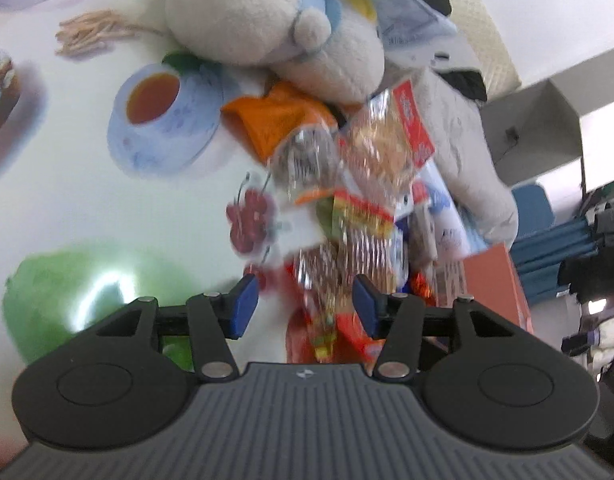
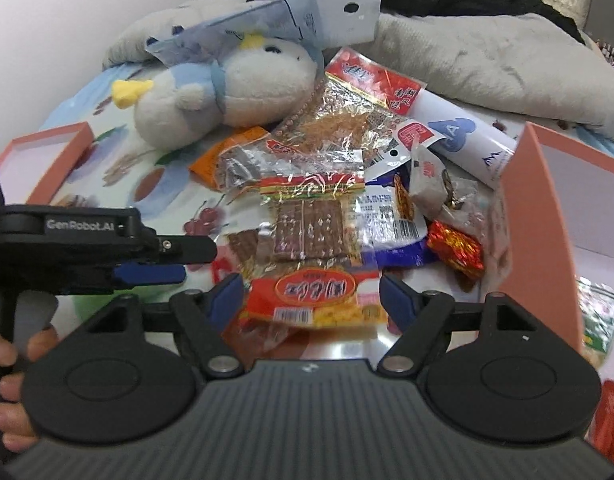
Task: Organize snacks
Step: 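Grasp spicy strip pack with left tool while right tool grasps brown strip pack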
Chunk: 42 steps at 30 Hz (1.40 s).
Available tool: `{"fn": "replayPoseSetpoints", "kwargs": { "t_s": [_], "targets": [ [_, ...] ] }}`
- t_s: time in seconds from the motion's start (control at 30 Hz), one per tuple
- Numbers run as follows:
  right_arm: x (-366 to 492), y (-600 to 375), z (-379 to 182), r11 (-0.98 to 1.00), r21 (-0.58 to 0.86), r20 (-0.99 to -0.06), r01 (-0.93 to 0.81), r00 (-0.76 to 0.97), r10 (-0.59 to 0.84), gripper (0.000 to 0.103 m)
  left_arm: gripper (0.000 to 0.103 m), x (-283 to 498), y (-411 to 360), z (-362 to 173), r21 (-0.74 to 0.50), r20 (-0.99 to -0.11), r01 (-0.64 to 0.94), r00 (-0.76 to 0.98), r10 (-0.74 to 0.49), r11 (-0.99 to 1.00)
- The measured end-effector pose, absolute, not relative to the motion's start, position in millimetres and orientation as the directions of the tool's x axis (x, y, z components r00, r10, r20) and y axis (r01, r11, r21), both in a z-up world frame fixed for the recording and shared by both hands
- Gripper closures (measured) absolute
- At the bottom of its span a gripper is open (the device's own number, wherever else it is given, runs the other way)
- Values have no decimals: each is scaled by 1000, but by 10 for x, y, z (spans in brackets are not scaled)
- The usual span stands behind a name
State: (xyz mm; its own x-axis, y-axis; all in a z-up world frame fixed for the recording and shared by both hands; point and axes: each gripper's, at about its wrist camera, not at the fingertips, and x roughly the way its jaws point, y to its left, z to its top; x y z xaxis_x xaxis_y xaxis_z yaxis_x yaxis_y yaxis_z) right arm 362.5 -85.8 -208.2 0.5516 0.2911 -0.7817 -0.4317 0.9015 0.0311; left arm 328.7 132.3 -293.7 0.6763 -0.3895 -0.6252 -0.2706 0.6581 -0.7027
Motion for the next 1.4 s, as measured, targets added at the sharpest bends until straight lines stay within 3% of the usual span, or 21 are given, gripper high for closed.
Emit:
{"fn": "replayPoseSetpoints", "kwargs": {
  "t_s": [0.23,0.3,0.37,0.47,0.57,0.63,0.7,0.8,1.23,1.4],
  "targets": [
    [3956,-663,-2265,896,4,-792,-444,545,274,26,47,3529,1326,-3009,-712,-608,-244,683,-404,658],
    [4020,-635,-2324,896,10,-800,-445,533,274,26,53,3584,1309,-3030,-721,-607,-250,676,-417,646],
    [4072,-617,-2374,896,20,-807,-443,522,276,26,68,3625,1297,-3073,-728,-611,-261,665,-429,634],
    [4093,-592,-2435,892,23,-811,-452,513,281,19,79,3634,1302,-3152,-746,-606,-277,660,-444,605],
    [4101,-605,-2491,891,56,-810,-451,501,305,19,86,3612,1307,-3180,-743,-610,-288,662,-435,604],
    [4092,-616,-2491,883,80,-808,-462,489,329,25,89,3602,1321,-3199,-747,-609,-297,663,-435,595],
    [4069,-620,-2481,879,72,-802,-472,496,332,37,89,3599,1325,-3203,-749,-609,-301,664,-434,591],
    [4078,-661,-2455,869,104,-802,-483,476,361,46,89,3593,1321,-3192,-746,-610,-301,665,-430,593],
    [3861,-794,-2282,899,56,-790,-435,532,306,46,88,3505,1336,-3106,-713,-637,-289,648,-418,639],
    [3777,-892,-2328,918,18,-806,-395,538,247,46,82,3496,1320,-3184,-773,-601,-294,622,-501,562]
  ]
}}
